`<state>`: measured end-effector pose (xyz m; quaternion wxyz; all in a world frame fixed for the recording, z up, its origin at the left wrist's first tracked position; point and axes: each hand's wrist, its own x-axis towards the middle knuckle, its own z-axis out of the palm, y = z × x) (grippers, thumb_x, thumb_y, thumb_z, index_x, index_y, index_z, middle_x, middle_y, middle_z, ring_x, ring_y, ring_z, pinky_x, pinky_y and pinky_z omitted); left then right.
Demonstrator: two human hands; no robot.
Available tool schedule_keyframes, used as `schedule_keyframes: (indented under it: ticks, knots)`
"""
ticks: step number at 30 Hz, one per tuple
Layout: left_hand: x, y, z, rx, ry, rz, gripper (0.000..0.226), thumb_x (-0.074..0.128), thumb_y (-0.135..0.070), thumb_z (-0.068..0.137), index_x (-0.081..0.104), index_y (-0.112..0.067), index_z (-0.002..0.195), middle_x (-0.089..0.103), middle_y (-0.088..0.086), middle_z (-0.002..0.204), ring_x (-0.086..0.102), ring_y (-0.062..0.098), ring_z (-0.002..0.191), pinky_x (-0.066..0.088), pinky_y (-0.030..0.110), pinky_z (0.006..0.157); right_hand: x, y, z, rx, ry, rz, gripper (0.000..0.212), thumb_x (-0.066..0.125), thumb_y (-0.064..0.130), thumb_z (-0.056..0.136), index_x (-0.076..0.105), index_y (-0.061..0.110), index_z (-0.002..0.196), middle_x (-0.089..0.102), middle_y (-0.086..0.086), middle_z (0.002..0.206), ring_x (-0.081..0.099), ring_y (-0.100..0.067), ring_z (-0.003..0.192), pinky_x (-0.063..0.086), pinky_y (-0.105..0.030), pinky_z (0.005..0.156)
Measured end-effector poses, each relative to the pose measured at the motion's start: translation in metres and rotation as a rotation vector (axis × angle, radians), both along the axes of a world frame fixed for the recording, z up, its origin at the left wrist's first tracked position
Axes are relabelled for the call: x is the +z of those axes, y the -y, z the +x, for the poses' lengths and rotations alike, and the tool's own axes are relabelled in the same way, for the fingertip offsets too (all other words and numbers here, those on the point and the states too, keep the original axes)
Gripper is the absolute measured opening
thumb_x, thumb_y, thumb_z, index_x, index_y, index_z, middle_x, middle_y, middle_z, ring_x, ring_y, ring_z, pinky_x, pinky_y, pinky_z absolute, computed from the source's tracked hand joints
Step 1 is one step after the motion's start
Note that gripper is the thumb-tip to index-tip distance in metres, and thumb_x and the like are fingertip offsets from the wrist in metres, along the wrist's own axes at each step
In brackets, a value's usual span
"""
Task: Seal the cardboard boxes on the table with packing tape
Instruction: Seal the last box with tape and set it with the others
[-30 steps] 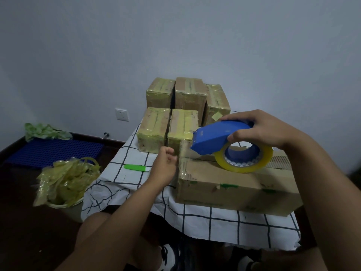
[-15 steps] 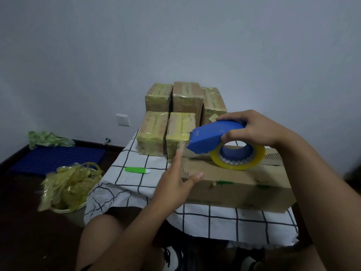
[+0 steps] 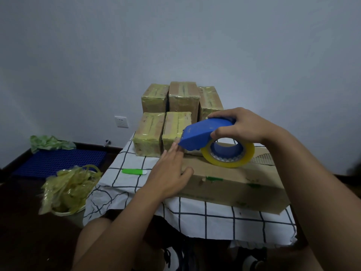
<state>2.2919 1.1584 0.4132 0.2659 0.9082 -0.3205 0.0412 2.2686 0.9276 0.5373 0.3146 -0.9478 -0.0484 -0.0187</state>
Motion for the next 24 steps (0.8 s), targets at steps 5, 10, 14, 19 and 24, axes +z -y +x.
schedule_keyframes:
  ticks: [5,10,14,19,24]
  knots:
    - [-0.003,0.003,0.001,0.052,0.042,0.022,0.065,0.037,-0.057,0.096,0.025,-0.024,0.150,0.035,-0.002,0.154,0.031,0.017,0.141,0.032,0.042,0.113,0.001,0.006,0.000,0.028,-0.014,-0.027,0.051,0.075,0.040,0.083,0.061,0.036,0.132,0.059,0.013,0.122,0.059,-0.011,0.106,0.043,-0.026,0.088]
    - [-0.002,0.004,0.002,0.061,0.011,0.059,0.068,0.035,-0.057,0.096,0.015,-0.026,0.153,0.024,-0.006,0.160,0.025,0.015,0.146,0.029,0.044,0.116,0.009,0.018,-0.008,0.066,-0.051,-0.024,0.048,0.075,0.040,0.083,0.063,0.040,0.129,0.062,0.013,0.122,0.060,-0.010,0.107,0.045,-0.032,0.096]
    - [-0.001,0.002,0.000,0.070,0.005,0.145,0.071,0.030,-0.055,0.100,0.002,-0.021,0.157,0.006,-0.003,0.165,0.007,0.010,0.150,0.009,0.036,0.120,0.017,0.039,-0.019,0.055,-0.089,-0.057,0.041,0.078,0.044,0.080,0.066,0.044,0.120,0.064,0.017,0.116,0.061,-0.009,0.104,0.045,-0.029,0.092]
    - [0.000,0.004,0.000,0.078,0.023,0.248,0.069,0.021,-0.055,0.101,0.001,-0.020,0.157,-0.005,-0.003,0.164,-0.003,0.008,0.150,0.000,0.034,0.121,0.012,0.050,-0.032,0.001,-0.080,-0.017,0.035,0.076,0.034,0.084,0.064,0.047,0.114,0.064,0.013,0.118,0.060,-0.009,0.104,0.042,-0.029,0.090]
    - [-0.001,0.004,-0.001,0.072,0.050,0.290,0.059,0.015,-0.056,0.101,0.007,-0.035,0.156,-0.007,-0.003,0.164,-0.005,0.010,0.150,-0.003,0.034,0.120,0.011,0.046,-0.030,-0.021,-0.085,-0.052,0.041,0.075,0.037,0.083,0.064,0.042,0.122,0.062,0.013,0.120,0.059,-0.007,0.103,0.041,-0.029,0.089]
